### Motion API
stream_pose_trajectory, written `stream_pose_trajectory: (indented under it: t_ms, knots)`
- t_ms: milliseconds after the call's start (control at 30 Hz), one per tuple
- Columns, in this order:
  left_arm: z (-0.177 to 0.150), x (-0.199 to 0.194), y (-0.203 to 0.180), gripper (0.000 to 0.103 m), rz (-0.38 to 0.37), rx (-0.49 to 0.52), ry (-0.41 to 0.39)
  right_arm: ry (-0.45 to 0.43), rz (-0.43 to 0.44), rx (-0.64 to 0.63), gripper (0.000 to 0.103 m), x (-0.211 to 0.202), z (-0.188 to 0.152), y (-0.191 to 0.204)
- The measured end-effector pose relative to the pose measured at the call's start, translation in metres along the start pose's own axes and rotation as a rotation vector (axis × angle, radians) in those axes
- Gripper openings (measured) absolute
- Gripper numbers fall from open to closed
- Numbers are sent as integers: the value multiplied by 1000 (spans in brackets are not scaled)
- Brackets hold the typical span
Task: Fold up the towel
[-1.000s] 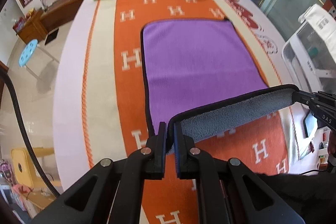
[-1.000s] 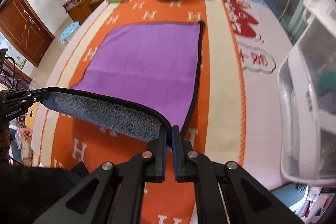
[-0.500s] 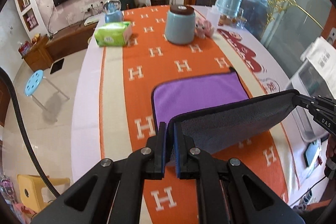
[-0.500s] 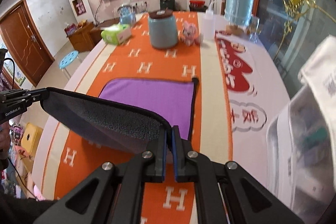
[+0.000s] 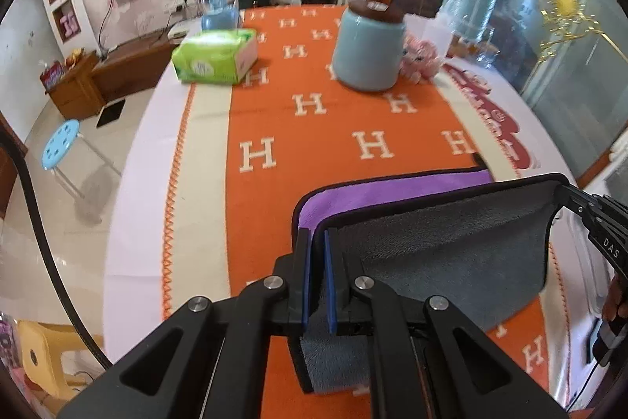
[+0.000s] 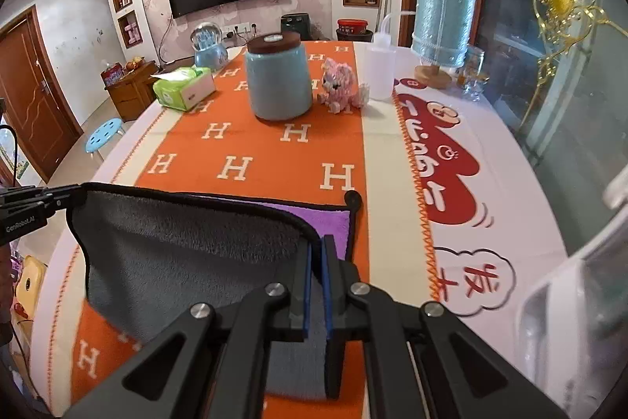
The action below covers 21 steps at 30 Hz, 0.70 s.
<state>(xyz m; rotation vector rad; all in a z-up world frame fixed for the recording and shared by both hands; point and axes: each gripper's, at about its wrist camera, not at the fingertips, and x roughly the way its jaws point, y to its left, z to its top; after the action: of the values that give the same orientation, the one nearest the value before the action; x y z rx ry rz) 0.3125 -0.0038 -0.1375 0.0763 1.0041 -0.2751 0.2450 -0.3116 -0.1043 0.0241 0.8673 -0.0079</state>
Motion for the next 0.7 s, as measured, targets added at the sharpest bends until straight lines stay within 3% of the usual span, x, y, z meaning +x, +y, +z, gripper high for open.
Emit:
stream_pose_trajectory:
  t_ms: [333,700]
  knots:
    - [-10,62,15,4,-21,-109,54,-37,-10,-20,5,51,-15,1]
    - [-16,62,17,7,-51,-189,-28,-88,-12,32,8,60,-22,-2]
